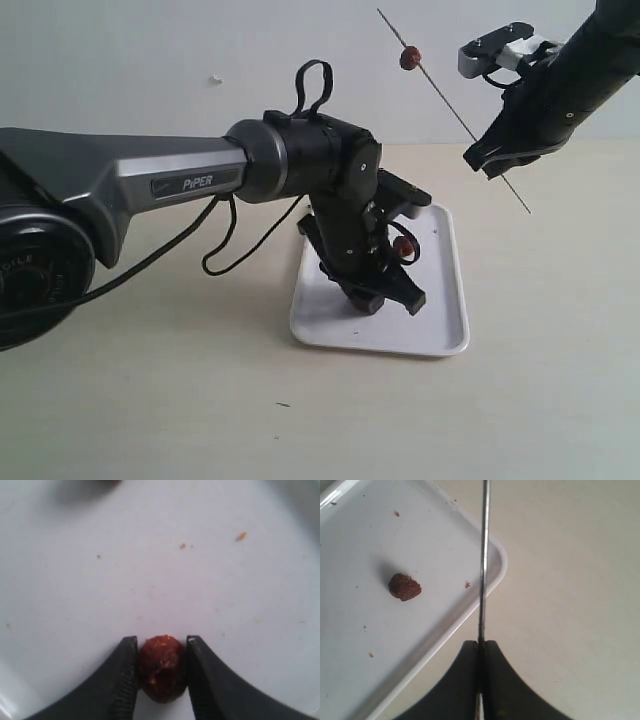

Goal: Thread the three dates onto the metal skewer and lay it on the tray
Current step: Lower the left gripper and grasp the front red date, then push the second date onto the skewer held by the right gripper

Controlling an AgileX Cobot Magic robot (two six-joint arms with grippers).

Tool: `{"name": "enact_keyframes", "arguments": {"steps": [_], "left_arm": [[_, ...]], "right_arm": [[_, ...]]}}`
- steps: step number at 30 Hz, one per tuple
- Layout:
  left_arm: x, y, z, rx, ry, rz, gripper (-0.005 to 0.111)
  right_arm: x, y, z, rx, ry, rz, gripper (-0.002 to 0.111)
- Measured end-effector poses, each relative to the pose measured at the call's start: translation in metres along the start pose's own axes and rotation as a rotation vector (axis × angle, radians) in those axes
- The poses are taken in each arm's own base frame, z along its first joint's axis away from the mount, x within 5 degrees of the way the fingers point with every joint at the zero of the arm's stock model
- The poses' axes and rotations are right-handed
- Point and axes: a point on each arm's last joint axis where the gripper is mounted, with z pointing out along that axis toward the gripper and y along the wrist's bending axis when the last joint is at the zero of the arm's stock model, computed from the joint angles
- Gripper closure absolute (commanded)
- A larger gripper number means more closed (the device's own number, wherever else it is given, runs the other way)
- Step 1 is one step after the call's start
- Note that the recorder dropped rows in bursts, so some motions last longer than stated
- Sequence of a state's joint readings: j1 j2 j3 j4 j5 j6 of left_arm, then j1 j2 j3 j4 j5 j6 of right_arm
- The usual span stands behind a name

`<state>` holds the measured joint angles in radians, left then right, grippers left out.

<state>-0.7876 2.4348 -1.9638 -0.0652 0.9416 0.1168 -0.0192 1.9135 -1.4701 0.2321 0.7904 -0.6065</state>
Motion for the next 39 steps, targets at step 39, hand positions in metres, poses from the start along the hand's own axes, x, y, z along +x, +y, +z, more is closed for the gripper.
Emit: {"name": "enact_keyframes", "arguments": {"steps": [39], "left_arm": [[0.059, 0.228, -0.158, 0.578, -0.565, -0.364, 0.075]], "right_arm": [[0.025, 0.029, 0.043, -0.457, 0.118, -0.499, 0.108]]}}
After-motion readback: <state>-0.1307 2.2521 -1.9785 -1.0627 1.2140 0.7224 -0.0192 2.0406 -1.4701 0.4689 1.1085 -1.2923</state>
